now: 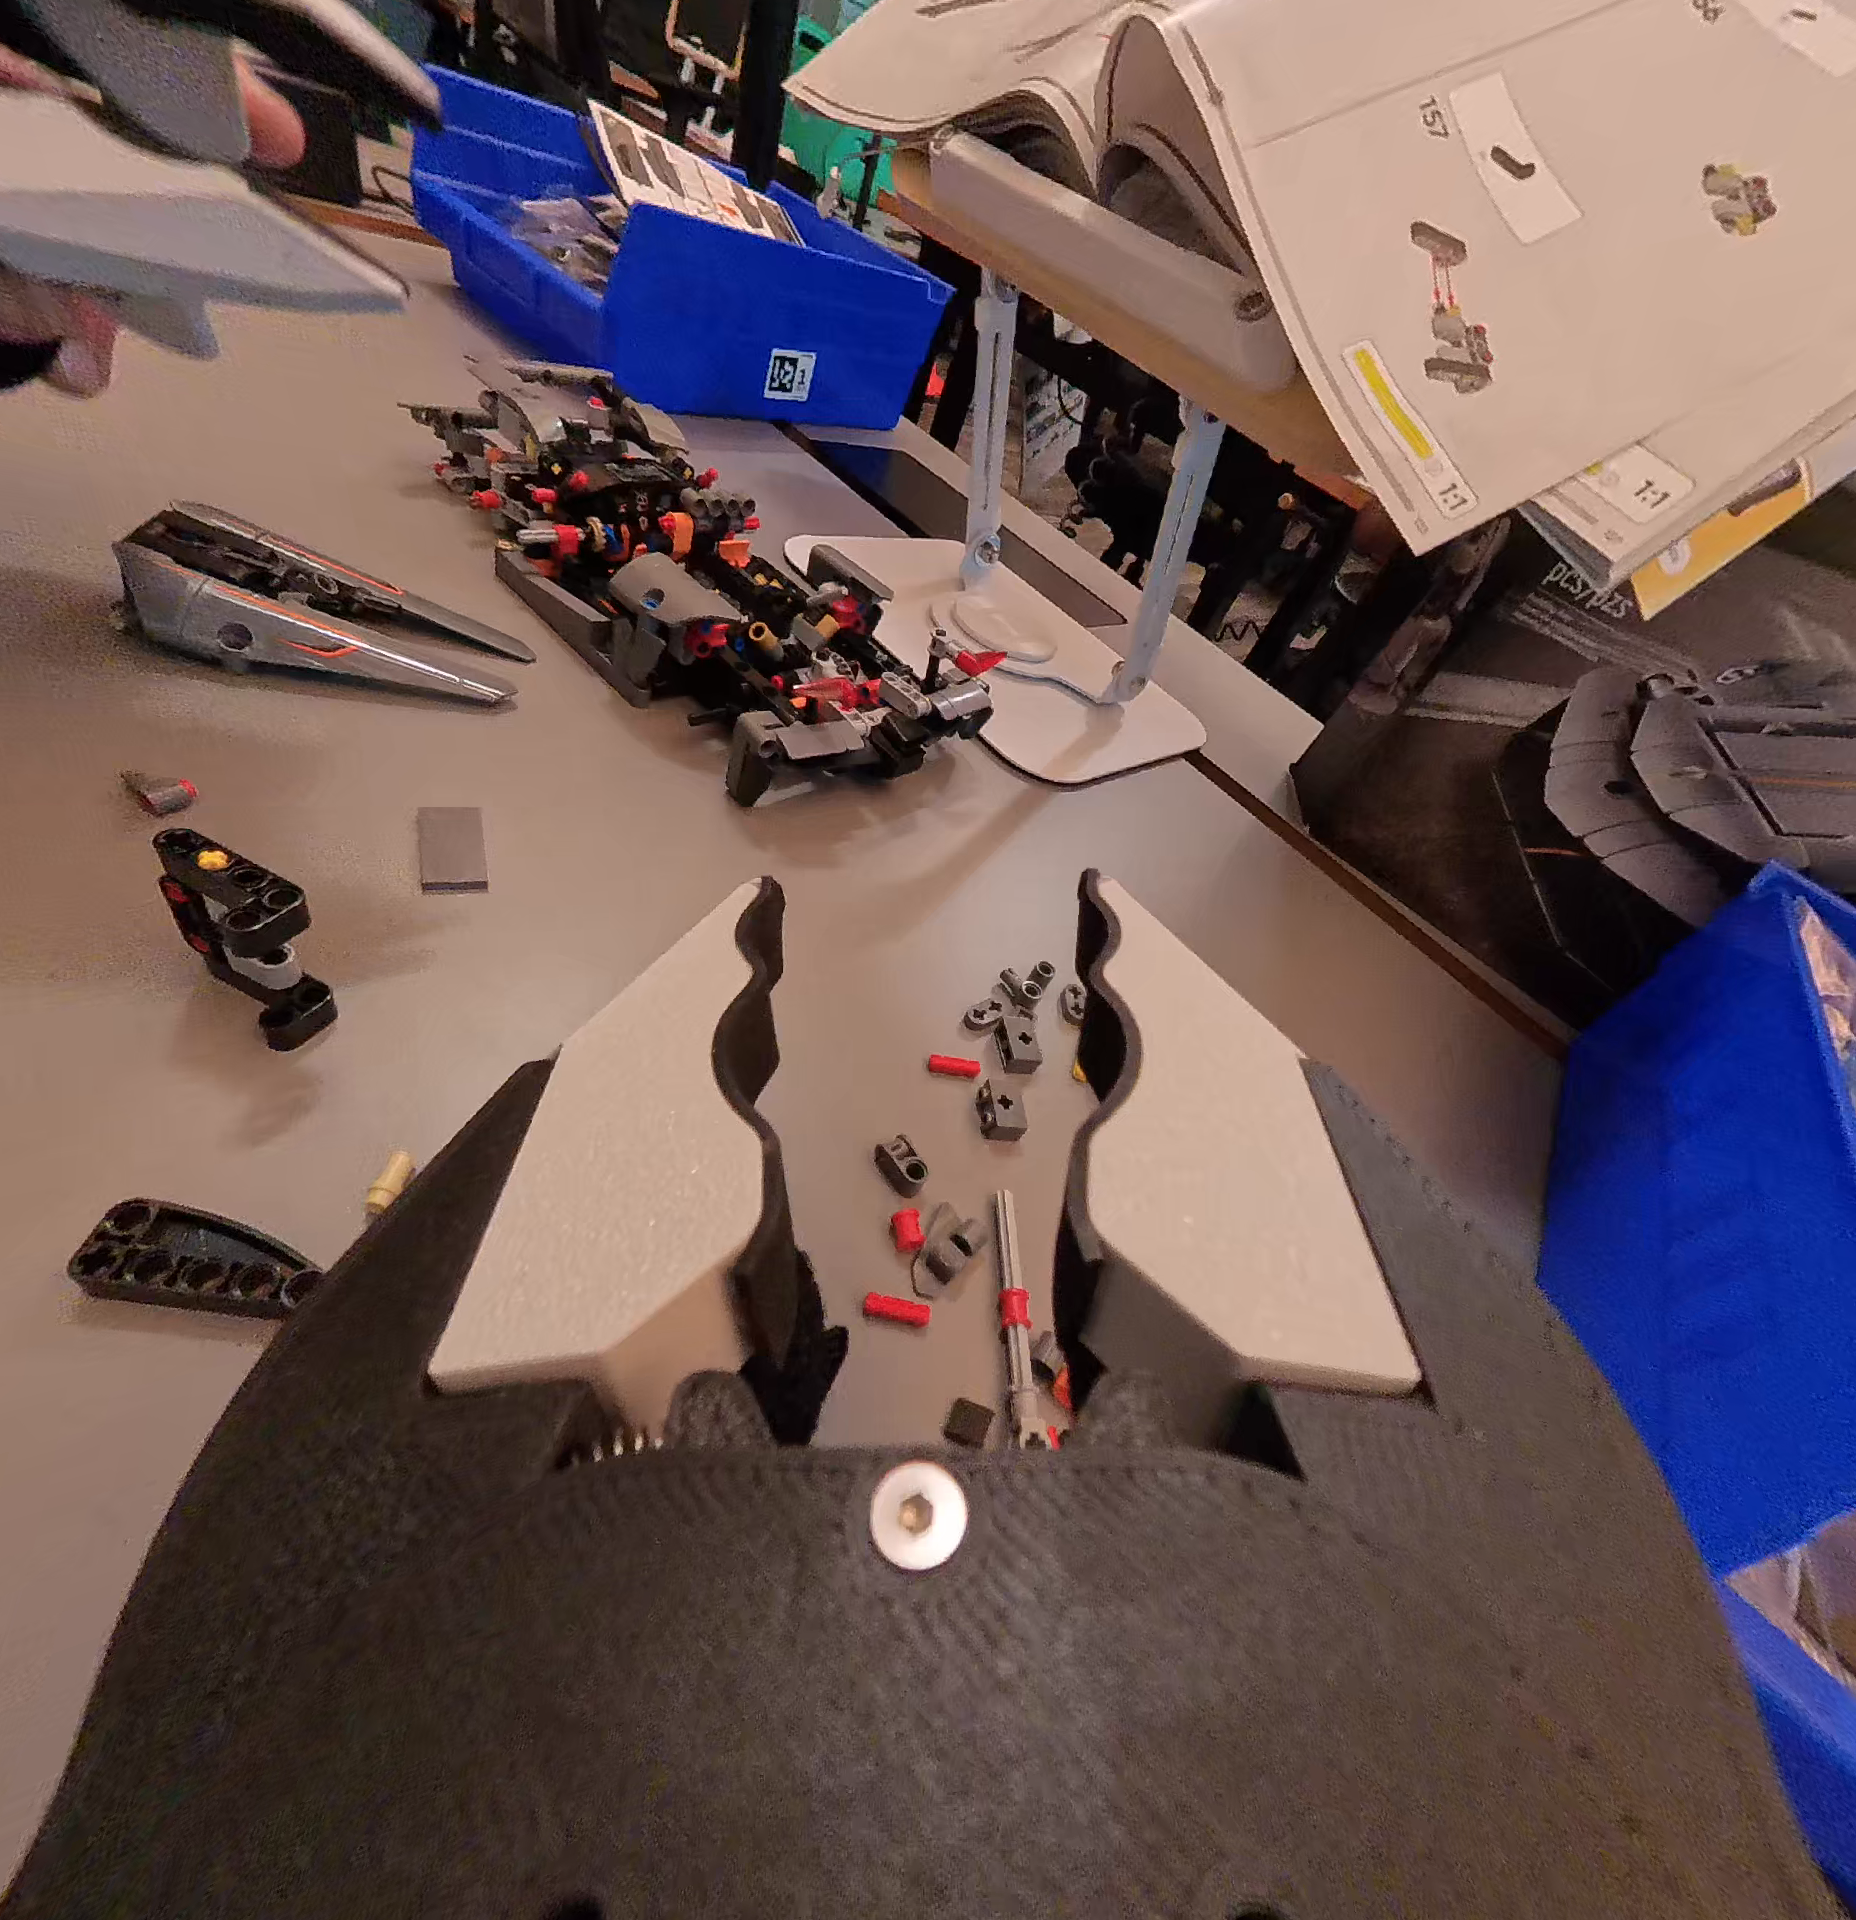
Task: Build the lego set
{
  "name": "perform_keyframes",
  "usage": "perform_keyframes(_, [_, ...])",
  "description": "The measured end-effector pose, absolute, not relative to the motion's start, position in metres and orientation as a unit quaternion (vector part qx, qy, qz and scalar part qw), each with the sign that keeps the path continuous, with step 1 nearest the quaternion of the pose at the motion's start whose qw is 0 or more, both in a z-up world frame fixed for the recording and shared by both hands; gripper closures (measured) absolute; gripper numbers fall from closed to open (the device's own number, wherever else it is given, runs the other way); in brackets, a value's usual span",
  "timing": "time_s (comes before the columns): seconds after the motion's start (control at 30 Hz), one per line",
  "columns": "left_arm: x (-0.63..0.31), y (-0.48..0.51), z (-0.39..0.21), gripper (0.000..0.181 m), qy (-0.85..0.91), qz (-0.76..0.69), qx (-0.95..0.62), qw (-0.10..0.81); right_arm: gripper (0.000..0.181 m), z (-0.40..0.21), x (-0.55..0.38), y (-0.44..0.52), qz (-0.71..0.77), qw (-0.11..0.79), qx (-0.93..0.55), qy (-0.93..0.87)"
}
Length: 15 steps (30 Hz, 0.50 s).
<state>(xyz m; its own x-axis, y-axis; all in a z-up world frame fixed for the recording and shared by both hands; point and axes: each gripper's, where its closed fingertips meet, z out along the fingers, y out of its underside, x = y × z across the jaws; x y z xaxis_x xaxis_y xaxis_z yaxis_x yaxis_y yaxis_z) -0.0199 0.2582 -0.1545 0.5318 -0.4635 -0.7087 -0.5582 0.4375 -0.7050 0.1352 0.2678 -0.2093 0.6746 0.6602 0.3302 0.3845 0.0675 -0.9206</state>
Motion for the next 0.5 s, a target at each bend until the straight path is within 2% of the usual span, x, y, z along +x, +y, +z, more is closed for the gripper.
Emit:
perform_keyframes(0.13, [-0.004,0.288,-0.124,0.129,0.522,0.053,-0.529,0.667,0.128,-0.219,0.127,0.268,0.103,0.602,-0.68,-0.405])
perform_keyframes(0.27, [0.017,0.352,-0.076,0.13,0.558,0.12,-0.482,0.665,0.13,-0.223,0.122,0.267,0.114,0.595,-0.683,-0.409])
perform_keyframes(0.4, [0.037,0.415,-0.076,0.129,0.603,0.205,-0.458,0.62,0.132,-0.228,0.127,0.27,0.13,0.587,-0.694,-0.395])
perform_keyframes(0.5, [0.062,0.429,-0.088,0.128,0.636,0.202,-0.441,0.6,0.133,-0.227,0.129,0.27,0.136,0.589,-0.695,-0.389])
